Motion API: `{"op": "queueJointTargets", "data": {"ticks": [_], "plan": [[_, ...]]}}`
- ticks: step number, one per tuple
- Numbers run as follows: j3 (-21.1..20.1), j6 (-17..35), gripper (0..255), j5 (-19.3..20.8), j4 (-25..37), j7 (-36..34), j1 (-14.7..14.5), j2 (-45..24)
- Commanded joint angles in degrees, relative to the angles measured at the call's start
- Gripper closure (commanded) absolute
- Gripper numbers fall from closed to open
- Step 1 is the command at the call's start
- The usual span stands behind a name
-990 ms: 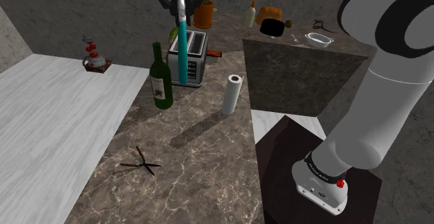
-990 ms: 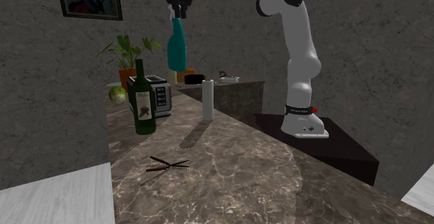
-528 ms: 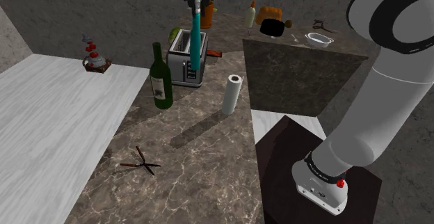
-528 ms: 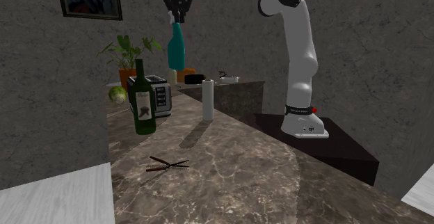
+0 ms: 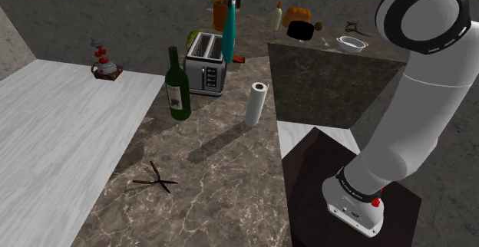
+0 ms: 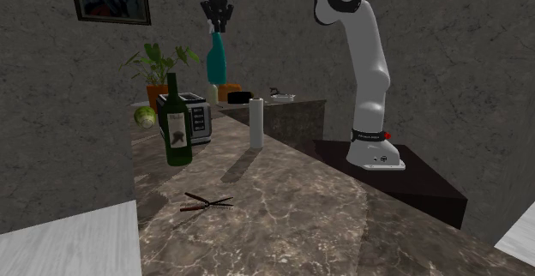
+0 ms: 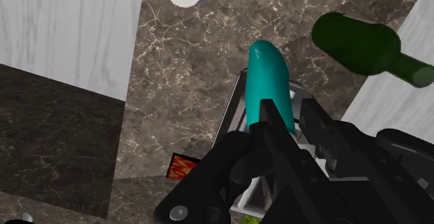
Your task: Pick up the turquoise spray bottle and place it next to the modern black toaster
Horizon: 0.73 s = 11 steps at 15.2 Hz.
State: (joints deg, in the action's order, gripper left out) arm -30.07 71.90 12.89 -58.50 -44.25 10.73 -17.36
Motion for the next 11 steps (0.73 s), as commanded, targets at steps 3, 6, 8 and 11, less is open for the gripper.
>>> {"op": "queueJointTargets", "data": {"ticks": [3,6,8,11], "plan": [[1.52,-2.63,255,2.41,7.93,4.44,0.69,-5.15],[2.82,-3.99,255,4.04,13.66,7.95,1.23,-9.23],[2.50,-0.61,255,2.69,7.71,7.69,3.12,-6.69],[2.28,3.53,255,1.24,0.92,7.54,5.06,-3.97]]}}
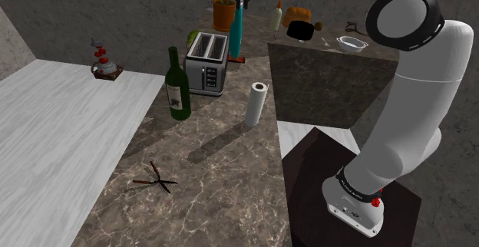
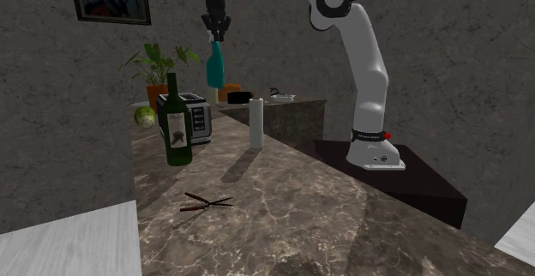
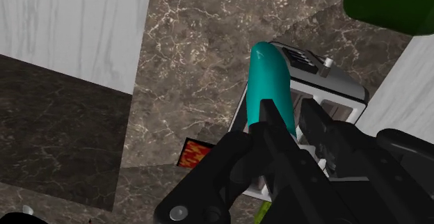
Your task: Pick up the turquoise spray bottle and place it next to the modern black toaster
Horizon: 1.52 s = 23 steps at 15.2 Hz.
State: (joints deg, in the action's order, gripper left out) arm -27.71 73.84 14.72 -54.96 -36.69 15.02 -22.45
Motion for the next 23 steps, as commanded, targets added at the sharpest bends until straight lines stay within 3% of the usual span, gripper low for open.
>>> {"op": "queueJointTargets", "data": {"ticks": [1,11,23], "plan": [[-0.12,2.81,255,-0.97,-4.54,-0.04,1.27,1.84],[-0.08,13.20,255,-3.39,-19.32,-0.12,4.32,6.56],[0.18,23.39,255,-4.30,-31.44,-0.48,5.81,8.67]]}}
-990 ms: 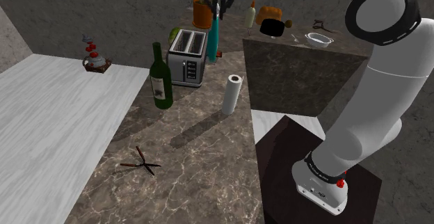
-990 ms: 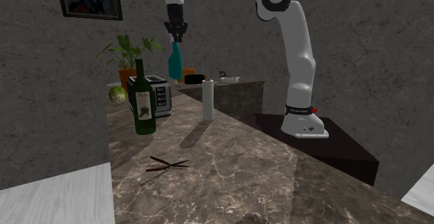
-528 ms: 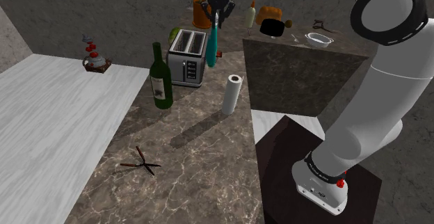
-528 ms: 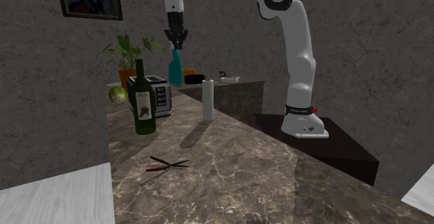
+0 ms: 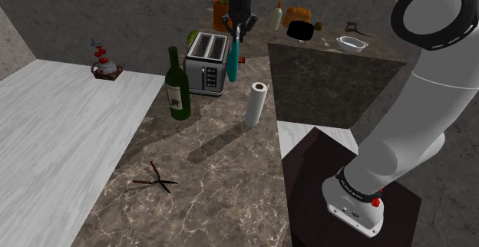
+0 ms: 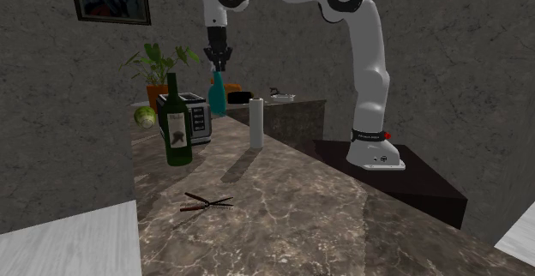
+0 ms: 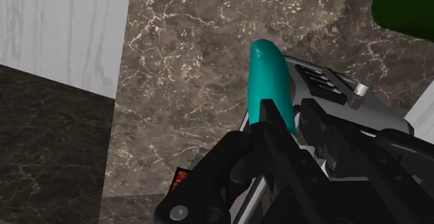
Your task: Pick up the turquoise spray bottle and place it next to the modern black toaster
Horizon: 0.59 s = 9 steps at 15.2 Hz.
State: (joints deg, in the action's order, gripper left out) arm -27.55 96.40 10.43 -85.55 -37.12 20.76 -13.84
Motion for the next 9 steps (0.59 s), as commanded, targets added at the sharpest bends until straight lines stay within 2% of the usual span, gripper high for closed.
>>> {"op": "queueJointTargets", "data": {"ticks": [1,9], "plan": [[0.04,1.62,255,-0.02,-1.69,-0.10,0.14,0.12],[0.25,7.71,255,0.23,-7.71,-0.67,0.51,0.00]]}}
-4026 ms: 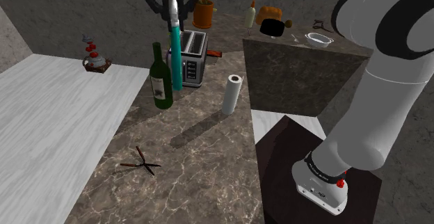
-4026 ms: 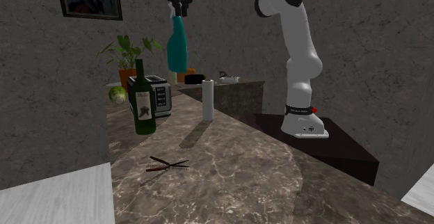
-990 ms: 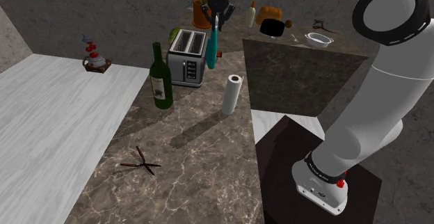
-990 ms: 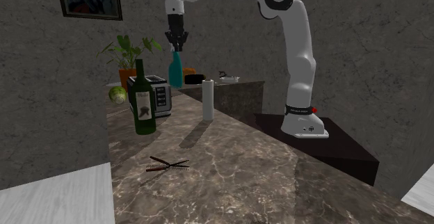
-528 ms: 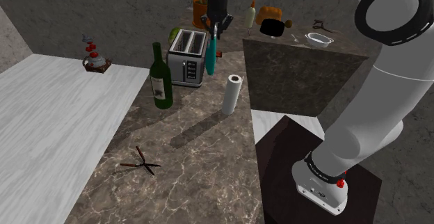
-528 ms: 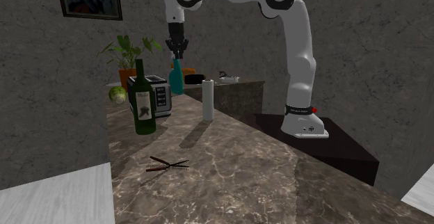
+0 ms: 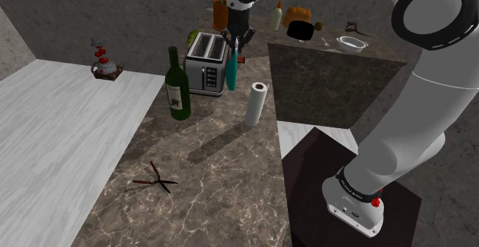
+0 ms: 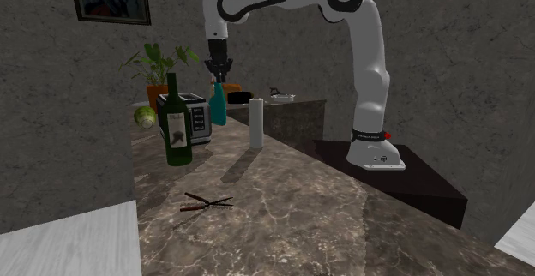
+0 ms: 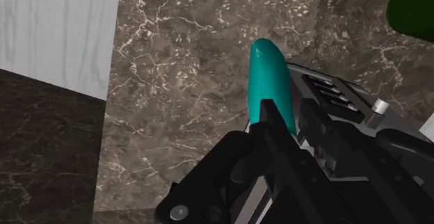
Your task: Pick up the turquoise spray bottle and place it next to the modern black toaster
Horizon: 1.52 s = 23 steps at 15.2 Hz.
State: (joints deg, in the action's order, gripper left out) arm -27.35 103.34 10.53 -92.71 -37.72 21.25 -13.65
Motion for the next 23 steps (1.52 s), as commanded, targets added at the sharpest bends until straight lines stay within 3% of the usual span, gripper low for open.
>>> {"op": "queueJointTargets", "data": {"ticks": [1,12,20,21,23], "plan": [[0.08,1.50,255,0.19,-1.22,-0.17,0.04,-0.28],[0.50,9.24,255,1.45,-7.51,-1.43,0.07,-2.01],[0.50,9.24,255,1.45,-7.51,-1.43,0.07,-2.01],[0.50,9.24,0,1.45,-7.51,-1.43,0.07,-2.01],[0.50,9.24,0,1.45,-7.50,-1.43,0.07,-2.01]]}}
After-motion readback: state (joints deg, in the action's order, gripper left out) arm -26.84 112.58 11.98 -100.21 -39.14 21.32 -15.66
